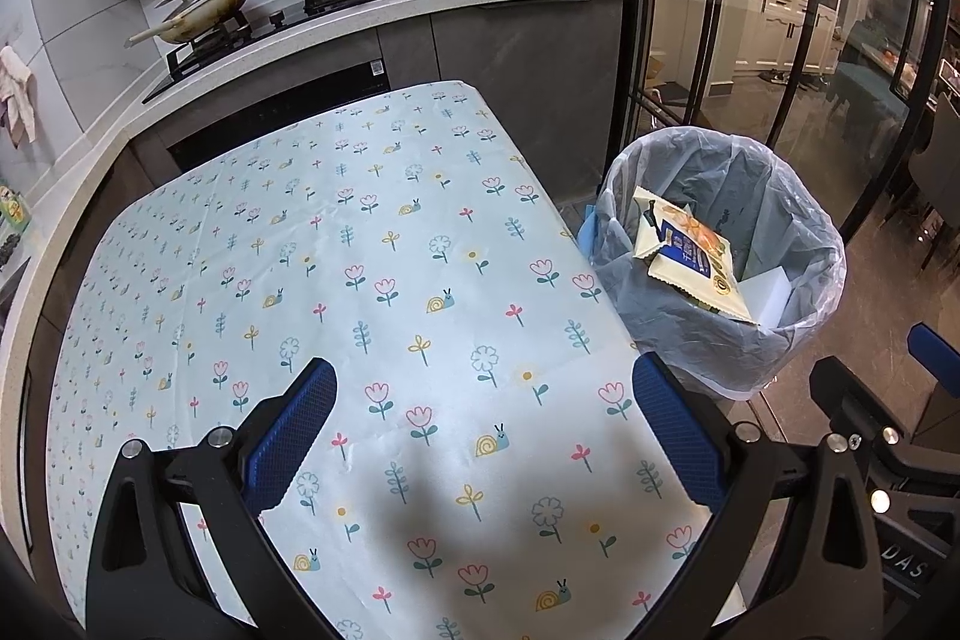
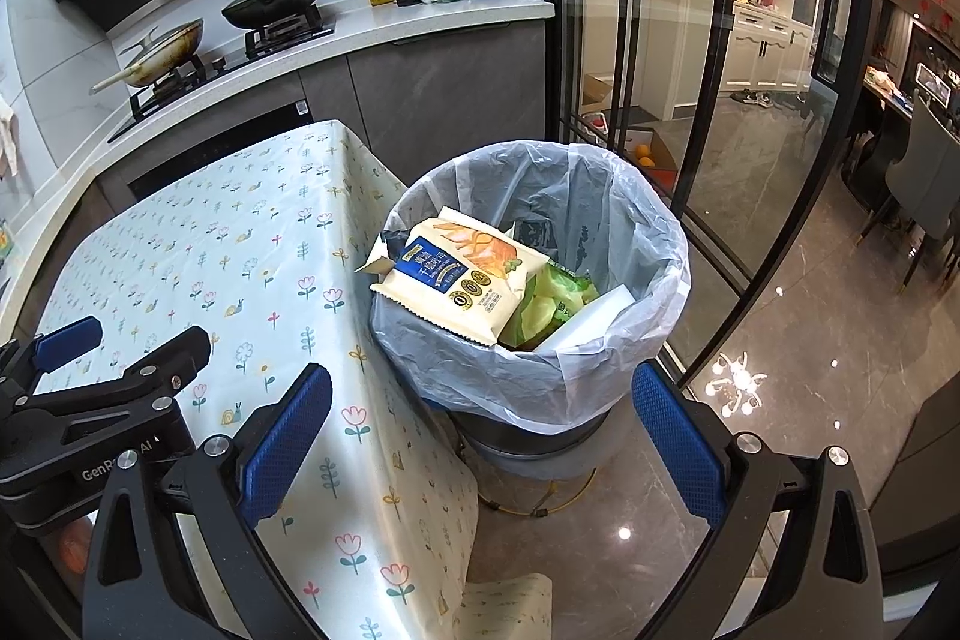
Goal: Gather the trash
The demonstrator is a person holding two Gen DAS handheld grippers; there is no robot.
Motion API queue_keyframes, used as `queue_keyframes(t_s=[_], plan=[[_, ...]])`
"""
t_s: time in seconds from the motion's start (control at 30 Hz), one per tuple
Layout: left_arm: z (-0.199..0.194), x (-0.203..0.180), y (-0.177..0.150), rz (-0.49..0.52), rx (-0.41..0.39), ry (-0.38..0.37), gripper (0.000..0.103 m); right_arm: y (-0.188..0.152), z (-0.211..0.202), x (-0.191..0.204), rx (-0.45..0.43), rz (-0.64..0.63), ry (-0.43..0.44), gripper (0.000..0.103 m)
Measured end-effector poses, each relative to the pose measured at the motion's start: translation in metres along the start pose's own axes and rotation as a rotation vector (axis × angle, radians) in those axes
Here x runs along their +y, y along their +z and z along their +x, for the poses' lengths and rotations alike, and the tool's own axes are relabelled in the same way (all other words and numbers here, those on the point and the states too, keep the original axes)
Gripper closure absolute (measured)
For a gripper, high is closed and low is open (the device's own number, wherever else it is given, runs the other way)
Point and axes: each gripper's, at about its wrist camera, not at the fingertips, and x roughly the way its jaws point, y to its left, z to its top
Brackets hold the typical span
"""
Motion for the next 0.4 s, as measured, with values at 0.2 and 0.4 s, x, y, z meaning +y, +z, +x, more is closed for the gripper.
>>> queue_keyframes(t_s=[0.2, 0.4], plan=[[0.0003, -0.0010, -0.0016, -0.002, -0.002, 0.000, 0.008, -0.0018, 0.0023, -0.0029, 0.004, 0.001, -0.001, 0.006], [0.0025, -0.0018, -0.0034, -0.002, 0.008, -0.009, 0.008, -0.0032, 0.0030, -0.0034, 0.008, 0.001, -0.003, 0.006]])
